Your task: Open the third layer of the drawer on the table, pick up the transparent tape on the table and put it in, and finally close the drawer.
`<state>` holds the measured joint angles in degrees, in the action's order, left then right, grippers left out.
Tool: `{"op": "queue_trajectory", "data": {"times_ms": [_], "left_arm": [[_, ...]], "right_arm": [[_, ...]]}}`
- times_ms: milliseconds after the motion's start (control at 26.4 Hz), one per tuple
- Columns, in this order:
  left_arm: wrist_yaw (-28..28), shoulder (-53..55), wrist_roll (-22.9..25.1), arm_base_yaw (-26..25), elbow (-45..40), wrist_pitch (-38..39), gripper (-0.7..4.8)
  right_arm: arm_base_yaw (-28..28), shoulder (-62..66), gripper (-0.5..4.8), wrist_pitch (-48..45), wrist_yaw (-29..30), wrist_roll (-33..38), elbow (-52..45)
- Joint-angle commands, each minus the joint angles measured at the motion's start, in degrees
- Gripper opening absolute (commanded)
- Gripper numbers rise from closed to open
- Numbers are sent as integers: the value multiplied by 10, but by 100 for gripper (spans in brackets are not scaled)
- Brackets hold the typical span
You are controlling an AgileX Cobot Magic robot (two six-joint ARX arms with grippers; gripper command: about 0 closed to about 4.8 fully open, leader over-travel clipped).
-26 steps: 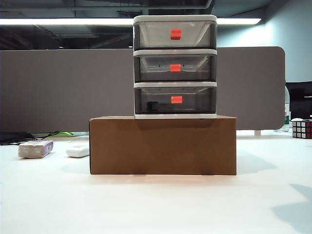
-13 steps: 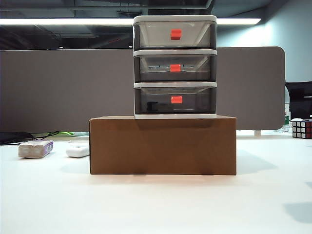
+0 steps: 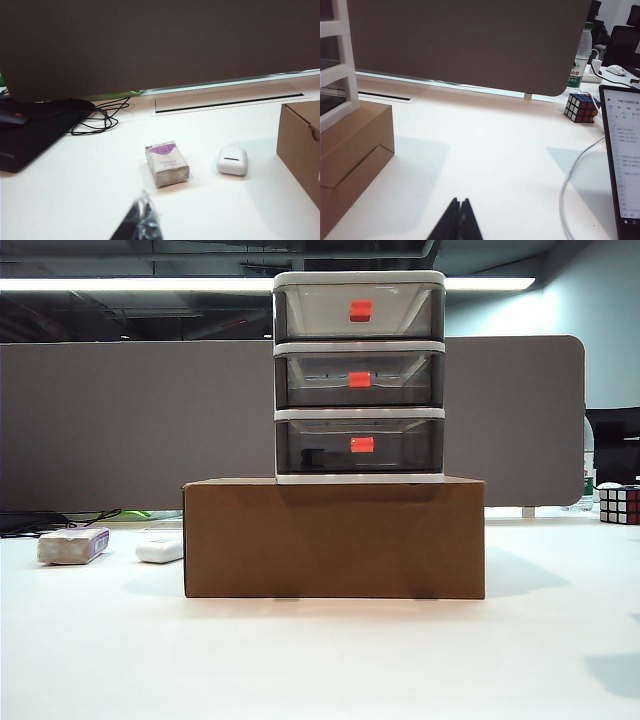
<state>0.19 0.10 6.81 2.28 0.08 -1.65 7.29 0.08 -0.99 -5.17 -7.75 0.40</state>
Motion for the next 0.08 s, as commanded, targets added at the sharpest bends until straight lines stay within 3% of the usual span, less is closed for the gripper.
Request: {"op": "queue_trajectory", "data": {"times_ms": [38, 76], "left_arm": [[-2, 0, 0, 1, 3, -6, -5], [-2, 0, 0, 1, 3, -6, -5]], "right_arm": [[0, -1, -5, -7, -3, 3, -3], [0, -1, -5, -7, -3, 3, -3]]}}
